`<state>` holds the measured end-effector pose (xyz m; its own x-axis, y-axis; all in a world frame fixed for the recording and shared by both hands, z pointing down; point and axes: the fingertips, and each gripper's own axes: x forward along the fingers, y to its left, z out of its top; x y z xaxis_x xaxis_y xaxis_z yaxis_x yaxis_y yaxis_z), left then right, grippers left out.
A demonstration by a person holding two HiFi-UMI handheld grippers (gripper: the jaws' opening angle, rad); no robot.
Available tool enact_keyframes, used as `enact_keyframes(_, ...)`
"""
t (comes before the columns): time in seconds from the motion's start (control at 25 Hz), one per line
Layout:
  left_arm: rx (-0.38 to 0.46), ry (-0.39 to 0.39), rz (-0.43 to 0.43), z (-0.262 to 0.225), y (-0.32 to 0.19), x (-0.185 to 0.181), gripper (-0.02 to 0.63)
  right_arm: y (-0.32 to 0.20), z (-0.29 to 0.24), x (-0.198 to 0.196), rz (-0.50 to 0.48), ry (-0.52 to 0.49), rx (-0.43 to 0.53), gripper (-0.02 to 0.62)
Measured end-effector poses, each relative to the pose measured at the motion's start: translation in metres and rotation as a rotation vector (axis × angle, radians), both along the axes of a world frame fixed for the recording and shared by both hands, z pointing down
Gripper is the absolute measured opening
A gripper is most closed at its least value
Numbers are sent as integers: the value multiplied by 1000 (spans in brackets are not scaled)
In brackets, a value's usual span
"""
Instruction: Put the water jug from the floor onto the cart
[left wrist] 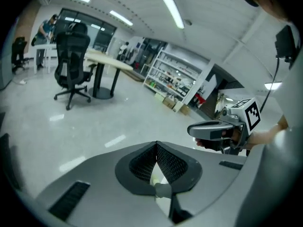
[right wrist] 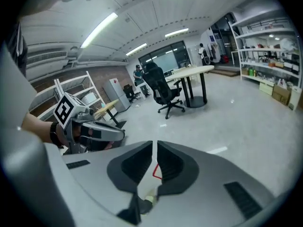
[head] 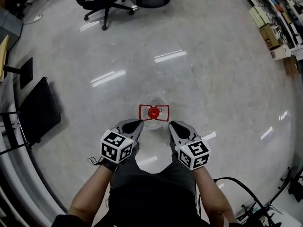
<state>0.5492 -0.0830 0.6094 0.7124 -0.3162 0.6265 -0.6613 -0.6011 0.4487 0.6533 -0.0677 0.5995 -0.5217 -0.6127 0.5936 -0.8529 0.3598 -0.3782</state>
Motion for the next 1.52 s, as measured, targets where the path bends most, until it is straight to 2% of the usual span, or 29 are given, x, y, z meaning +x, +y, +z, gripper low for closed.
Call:
enact_keyframes(0.2, -187, -65, -6, 124, -6, 4, 5, -16, 127, 17, -26, 21, -135, 12)
enact_keyframes(0.36, -219, -70, -34, 195, -15, 7, 5, -16, 207, 19, -37, 31, -191, 16)
enact_keyframes(0.52, -251, -106, -47, 245, -19, 4, 5, -17, 262, 23, -39, 60, -242, 40)
enact_keyframes(0.72, -304, -157, -73, 279, -24, -12, 11, -23, 305, 35, -33, 129, -312, 96)
enact_keyframes(0.8, -333, -171, -86, 291, -23, -17, 83, -22, 319, 41, -20, 143, -346, 119)
enact_keyframes(1.0, -401, -183, -114, 324, -28, -19, 142, -25, 353, 42, -15, 114, -437, 144)
enact_keyframes(1.12, -439, -184, -116, 347, -32, -13, 152, -25, 372, 38, -29, 90, -475, 150)
enact_keyframes(1.4, -501, -204, -61, 381, -22, 8, 142, -27, 392, 22, -56, 65, -531, 143)
enact_keyframes(1.48, -506, -195, -61, 386, -19, 11, 114, -28, 397, 20, -58, 60, -537, 118)
enact_keyframes(1.52, -506, -182, -65, 386, -18, 13, 88, -28, 399, 19, -58, 57, -538, 74)
